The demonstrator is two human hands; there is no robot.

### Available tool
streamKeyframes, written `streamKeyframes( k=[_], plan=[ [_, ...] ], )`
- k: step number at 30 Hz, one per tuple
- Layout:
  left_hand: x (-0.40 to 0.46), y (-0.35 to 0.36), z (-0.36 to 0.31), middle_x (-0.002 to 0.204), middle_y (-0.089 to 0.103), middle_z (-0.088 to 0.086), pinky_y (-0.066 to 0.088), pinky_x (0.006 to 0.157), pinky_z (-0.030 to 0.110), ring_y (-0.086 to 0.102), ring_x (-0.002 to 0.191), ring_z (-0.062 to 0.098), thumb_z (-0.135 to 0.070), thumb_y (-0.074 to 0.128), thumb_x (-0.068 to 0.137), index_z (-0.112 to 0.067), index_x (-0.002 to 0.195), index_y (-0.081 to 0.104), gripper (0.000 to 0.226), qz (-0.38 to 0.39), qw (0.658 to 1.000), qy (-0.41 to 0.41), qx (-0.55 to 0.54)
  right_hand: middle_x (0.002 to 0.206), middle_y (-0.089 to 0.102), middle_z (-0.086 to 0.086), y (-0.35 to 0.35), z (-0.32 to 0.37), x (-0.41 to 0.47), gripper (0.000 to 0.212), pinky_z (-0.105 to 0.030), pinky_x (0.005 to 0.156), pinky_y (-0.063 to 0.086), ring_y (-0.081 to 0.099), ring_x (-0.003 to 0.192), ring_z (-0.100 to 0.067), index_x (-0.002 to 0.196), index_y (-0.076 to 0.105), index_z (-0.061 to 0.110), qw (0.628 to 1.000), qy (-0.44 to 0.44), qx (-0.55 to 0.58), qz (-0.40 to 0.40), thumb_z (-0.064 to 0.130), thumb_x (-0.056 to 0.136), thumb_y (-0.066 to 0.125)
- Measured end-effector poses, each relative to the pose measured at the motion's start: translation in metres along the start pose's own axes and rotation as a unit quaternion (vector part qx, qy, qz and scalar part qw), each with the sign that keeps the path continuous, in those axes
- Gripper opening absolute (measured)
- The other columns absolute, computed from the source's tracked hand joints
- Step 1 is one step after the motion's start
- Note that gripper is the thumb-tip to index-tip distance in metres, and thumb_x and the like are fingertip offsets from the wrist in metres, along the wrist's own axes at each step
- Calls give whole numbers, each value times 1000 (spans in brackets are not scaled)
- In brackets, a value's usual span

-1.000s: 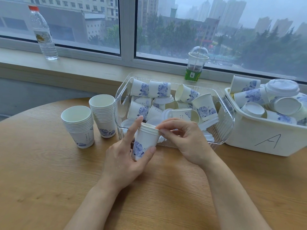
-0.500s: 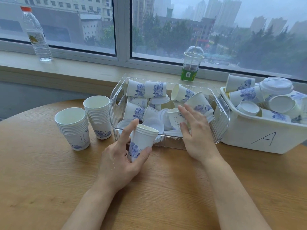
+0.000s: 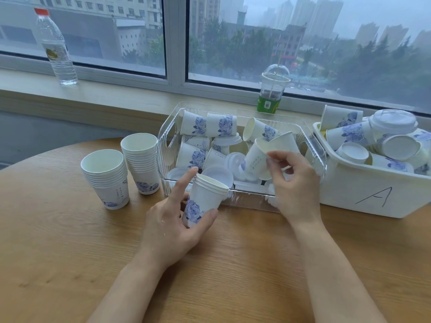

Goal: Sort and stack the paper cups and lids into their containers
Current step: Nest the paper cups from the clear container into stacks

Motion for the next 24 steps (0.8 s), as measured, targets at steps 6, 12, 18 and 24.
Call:
streamKeyframes(
  k=[6, 12, 18, 24],
  plan=[
    [1, -2, -2, 90, 70, -14, 61, 68, 40, 67, 70, 10, -66, 74, 78, -52, 155, 37, 86, -15, 1000, 11, 11, 103, 79, -3, 17, 16, -3, 9, -37, 96, 57, 72, 101, -21, 103, 78, 20, 954, 64, 290, 44, 17, 95, 75],
    [1, -2, -2, 90, 70, -13, 61, 66, 39, 68, 70, 8, -66, 73, 79, -51, 156, 37, 86, -21, 1000, 12, 16, 103, 78, -4, 39, 22, -15, 14, -46, 100, 57, 72, 104, -26, 108, 79, 15, 953, 48, 266, 137, 9, 99, 70],
    [1, -3, -3, 90, 71, -12, 60, 66, 39, 66, 70, 8, -64, 73, 79, -50, 156, 36, 86, -20, 1000, 15, 16, 100, 78, -4, 52, 27, -22, 18, -45, 98, 57, 72, 101, -26, 104, 80, 18, 945, 41, 258, 195, 6, 100, 68],
    [1, -5, -4, 85, 70, -12, 59, 66, 40, 64, 66, 8, -63, 73, 80, -49, 156, 37, 85, -30, 999, 15, 9, 93, 78, 0, 56, 30, -26, 15, -27, 87, 54, 70, 91, -12, 103, 80, 16, 941, 31, 244, 232, 7, 99, 69]
  ],
)
Point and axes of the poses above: each hand's wrist, its own x-axis towards the middle knuckle, its own y-axis out of the palm, z = x × y, the point moved 7 cm from there along x, towards the middle knuckle
